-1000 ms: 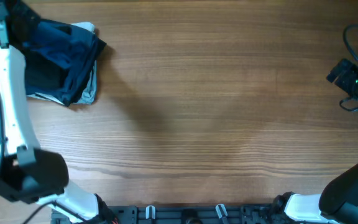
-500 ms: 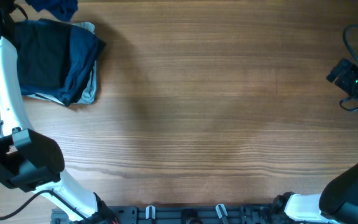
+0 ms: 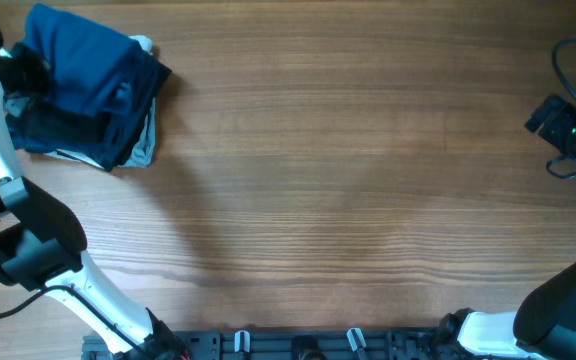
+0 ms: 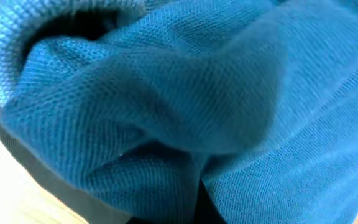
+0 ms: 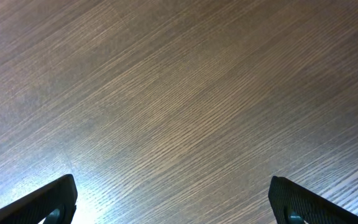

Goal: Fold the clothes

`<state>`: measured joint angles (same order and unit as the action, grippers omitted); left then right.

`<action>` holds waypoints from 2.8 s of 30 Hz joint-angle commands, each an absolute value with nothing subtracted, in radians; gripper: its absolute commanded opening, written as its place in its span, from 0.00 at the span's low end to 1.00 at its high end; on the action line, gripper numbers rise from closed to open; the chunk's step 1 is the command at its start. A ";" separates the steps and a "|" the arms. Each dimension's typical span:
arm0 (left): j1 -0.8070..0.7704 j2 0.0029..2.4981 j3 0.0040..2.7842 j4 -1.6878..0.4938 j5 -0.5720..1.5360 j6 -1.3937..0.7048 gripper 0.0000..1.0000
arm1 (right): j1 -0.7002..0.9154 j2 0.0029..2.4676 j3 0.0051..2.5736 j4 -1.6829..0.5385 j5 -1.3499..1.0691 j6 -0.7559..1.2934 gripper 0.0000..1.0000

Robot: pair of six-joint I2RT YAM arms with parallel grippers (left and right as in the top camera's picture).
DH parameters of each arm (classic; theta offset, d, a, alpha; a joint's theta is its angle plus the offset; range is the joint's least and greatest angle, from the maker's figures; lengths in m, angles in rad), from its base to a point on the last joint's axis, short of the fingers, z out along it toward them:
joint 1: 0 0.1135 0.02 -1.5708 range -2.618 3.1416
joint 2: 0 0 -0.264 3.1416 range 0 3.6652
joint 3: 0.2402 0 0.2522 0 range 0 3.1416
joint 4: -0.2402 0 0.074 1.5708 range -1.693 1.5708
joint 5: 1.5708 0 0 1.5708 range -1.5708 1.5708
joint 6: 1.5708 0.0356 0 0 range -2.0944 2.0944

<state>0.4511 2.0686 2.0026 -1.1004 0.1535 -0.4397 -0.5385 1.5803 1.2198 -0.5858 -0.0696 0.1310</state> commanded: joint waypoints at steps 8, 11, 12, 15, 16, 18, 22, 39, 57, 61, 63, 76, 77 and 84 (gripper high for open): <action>0.495 2.040 2.014 -1.399 0.081 -0.456 0.35 | -0.536 1.591 1.216 -0.584 -0.064 0.141 0.99; 0.502 2.020 2.014 -1.471 0.077 -0.456 0.99 | -0.536 1.591 1.216 -0.584 -0.064 0.141 0.99; 0.502 1.995 2.014 -1.471 0.077 -0.457 1.00 | -0.536 1.591 1.216 -0.584 -0.064 0.141 1.00; 0.501 1.870 2.026 -1.400 0.150 -0.456 0.81 | -0.536 1.591 1.216 -0.584 -0.064 0.141 1.00; 0.498 1.832 2.026 -1.335 0.237 -0.454 0.21 | -0.536 1.591 1.216 -0.584 -0.064 0.141 0.99; 0.479 1.817 2.025 -1.218 0.359 -0.418 0.04 | -0.536 1.591 1.216 -0.584 -0.063 0.141 1.00; 0.398 1.903 2.016 -1.010 0.404 -0.349 0.04 | -0.536 1.591 1.216 -0.584 -0.064 0.141 1.00; 0.447 1.996 2.018 -0.602 0.592 -0.435 0.04 | -0.536 1.591 1.216 -0.584 -0.064 0.141 1.00; 0.360 1.781 2.018 -0.791 0.470 -0.434 1.00 | -0.520 1.447 1.215 -0.588 -0.063 0.137 0.99; 0.360 1.781 2.018 -0.791 0.470 -0.434 1.00 | -0.346 1.091 1.215 -0.588 -0.063 0.138 1.00; 0.360 1.781 2.018 -0.791 0.470 -0.434 1.00 | -0.119 0.883 1.215 -0.588 -0.063 0.133 0.99; 0.360 1.781 2.018 -0.791 0.470 -0.434 1.00 | 0.035 0.012 0.529 -0.359 -0.105 0.190 1.00; 0.360 1.781 2.018 -0.791 0.470 -0.434 1.00 | 0.030 0.008 0.432 -0.221 -0.105 0.191 1.00; 0.360 1.781 2.018 -0.791 0.470 -0.434 1.00 | 0.027 0.008 0.048 0.149 -0.101 0.191 1.00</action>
<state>0.3618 1.7897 2.0174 -0.7933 0.4686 -0.4320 0.0315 0.0204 0.0849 0.1307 -0.0895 0.1791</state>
